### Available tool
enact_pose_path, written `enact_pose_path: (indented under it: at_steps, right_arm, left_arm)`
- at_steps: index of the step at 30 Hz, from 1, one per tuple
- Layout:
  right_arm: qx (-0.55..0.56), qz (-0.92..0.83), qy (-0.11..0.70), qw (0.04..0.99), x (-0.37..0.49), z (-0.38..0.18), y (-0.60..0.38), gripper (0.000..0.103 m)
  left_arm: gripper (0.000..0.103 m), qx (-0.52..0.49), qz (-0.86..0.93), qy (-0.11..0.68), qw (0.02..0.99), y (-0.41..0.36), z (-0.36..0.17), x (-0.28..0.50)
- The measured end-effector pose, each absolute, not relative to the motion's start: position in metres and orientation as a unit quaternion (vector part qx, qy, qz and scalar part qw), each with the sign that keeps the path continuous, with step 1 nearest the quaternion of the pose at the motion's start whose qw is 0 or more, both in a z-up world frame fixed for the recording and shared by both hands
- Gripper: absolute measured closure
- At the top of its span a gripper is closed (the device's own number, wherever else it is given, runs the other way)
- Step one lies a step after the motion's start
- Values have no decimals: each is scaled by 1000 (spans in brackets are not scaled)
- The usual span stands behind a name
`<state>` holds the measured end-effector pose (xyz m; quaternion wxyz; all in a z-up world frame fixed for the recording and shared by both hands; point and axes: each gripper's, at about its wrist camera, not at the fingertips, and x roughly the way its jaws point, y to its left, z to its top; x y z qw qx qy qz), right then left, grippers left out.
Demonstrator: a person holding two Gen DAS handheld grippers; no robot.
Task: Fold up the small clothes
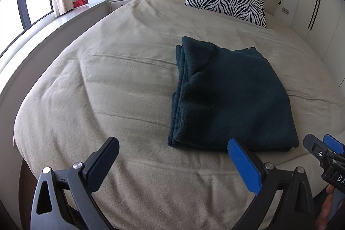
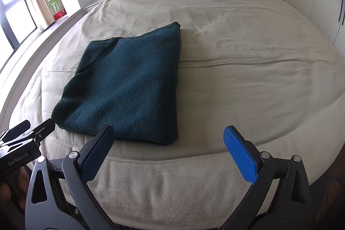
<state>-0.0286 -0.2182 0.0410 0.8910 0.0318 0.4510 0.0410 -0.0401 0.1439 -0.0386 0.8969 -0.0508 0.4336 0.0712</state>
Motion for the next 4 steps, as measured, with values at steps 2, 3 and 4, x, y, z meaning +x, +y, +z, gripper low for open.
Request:
enact_pose_path:
  at_steps: [2, 3, 4]
  right_arm:
    - [32, 41, 451, 891, -28, 41, -218, 0]
    - [32, 41, 452, 891, -29, 41, -218, 0]
    - [32, 41, 452, 891, -29, 41, -219, 0]
  left_arm:
    - [0, -51, 71, 429, 899, 143, -38, -42]
    - [0, -52, 70, 430, 899, 144, -38, -42]
    - [0, -54, 68, 431, 898, 144, -38, -42]
